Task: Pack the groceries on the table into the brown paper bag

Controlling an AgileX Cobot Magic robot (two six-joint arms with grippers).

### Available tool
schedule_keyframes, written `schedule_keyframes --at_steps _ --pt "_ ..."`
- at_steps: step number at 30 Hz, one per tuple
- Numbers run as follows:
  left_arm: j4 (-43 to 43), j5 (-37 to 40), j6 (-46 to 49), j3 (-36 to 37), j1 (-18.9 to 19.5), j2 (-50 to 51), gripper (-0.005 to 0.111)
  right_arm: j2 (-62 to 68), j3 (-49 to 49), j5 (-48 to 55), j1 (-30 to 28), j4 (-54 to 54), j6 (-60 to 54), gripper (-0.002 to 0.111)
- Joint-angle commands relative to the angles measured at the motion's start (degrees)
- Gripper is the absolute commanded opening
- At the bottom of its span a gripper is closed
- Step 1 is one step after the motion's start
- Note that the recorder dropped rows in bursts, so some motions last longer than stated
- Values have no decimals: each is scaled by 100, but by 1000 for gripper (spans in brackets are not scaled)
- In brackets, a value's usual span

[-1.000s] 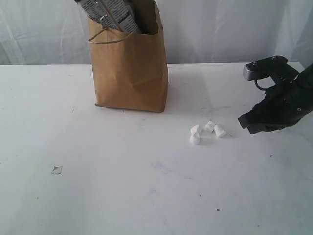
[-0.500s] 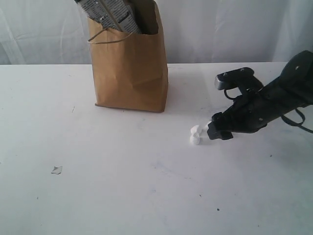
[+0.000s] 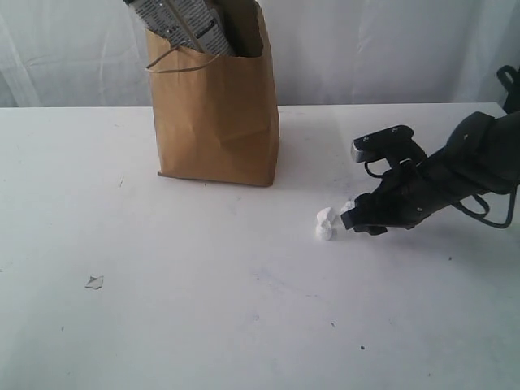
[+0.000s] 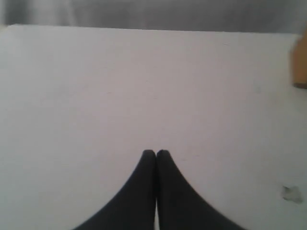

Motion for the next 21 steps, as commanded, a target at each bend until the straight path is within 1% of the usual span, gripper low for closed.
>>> schedule_keyframes --at_steps 1,3,7,15,21 --pt "348 -897 329 38 -22 -45 0 96 -28 -262 16 14 -71 47" --pt "348 -795 329 38 -22 -45 0 132 -28 -262 16 14 -71 42" --pt "348 -620 329 38 -1 -45 0 155 -28 -148 16 14 -71 27" --pt "348 -604 329 38 -1 -45 0 131 -28 209 16 28 -60 0" --pt "348 -640 329 38 -1 -45 0 -241 -28 697 16 28 -36 0"
